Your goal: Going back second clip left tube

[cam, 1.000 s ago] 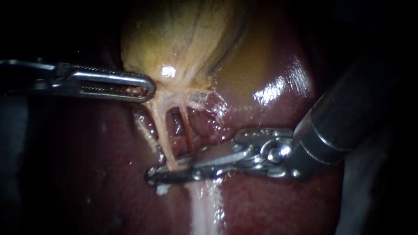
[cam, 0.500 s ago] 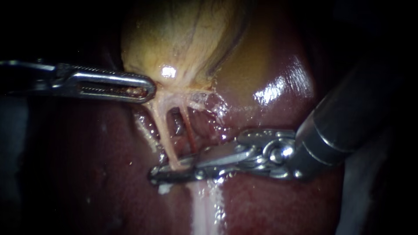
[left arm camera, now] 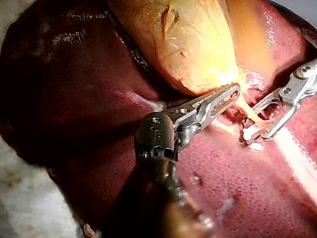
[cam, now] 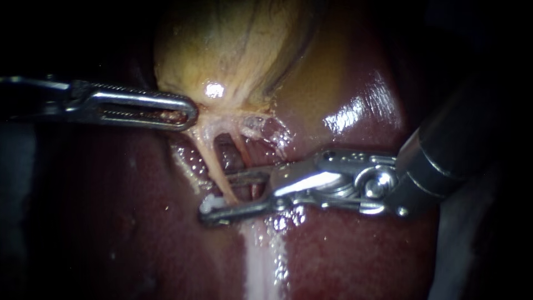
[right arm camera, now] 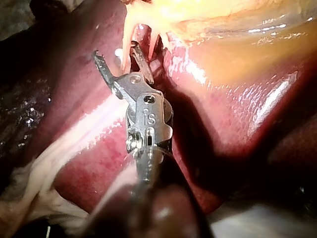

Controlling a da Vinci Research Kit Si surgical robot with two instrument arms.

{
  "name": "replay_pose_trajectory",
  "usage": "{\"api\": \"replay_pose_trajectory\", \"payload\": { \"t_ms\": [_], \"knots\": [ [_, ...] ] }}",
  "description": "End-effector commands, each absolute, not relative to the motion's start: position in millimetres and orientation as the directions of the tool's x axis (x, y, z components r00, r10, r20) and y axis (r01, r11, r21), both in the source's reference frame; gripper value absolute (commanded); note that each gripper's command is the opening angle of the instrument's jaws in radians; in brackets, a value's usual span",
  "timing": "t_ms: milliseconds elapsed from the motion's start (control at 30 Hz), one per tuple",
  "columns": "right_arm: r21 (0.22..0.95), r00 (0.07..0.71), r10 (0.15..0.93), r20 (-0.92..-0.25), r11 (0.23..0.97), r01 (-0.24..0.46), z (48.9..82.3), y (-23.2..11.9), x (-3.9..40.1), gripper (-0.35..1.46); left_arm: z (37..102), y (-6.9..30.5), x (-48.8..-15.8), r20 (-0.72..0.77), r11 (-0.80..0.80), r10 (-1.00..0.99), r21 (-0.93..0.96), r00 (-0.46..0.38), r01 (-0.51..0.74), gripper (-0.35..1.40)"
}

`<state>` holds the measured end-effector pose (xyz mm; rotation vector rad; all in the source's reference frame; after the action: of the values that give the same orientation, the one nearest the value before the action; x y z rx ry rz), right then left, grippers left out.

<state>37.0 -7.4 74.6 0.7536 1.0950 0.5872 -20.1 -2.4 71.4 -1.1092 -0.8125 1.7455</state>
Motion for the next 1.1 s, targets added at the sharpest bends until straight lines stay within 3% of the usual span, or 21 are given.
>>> {"api": "replay_pose_trajectory", "payload": {
  "t_ms": [33,433,900,1100],
  "knots": [
    [0.784,0.355,0.746,-0.564,0.619,-0.055,74.6,-7.4,36.9,0.49,71.4,-2.4,-20.1,-0.339,-0.391,0.918,-0.859,-0.206,-0.331,-0.35],
    [0.763,0.36,0.718,-0.596,0.646,-0.026,73.1,-6.8,33.2,0.5,71.3,-2.5,-20.1,-0.339,-0.392,0.918,-0.859,-0.206,-0.331,-0.35],
    [0.653,0.359,0.591,-0.722,0.754,0.071,69.2,-3.8,25.7,0.5,71.4,-2.5,-20.1,-0.339,-0.392,0.918,-0.859,-0.206,-0.331,-0.35],
    [0.639,0.357,0.578,-0.734,0.765,0.075,68.4,-3.0,23.5,0.5,71.4,-2.4,-20.2,-0.339,-0.391,0.918,-0.858,-0.206,-0.331,-0.35]
  ]
}}
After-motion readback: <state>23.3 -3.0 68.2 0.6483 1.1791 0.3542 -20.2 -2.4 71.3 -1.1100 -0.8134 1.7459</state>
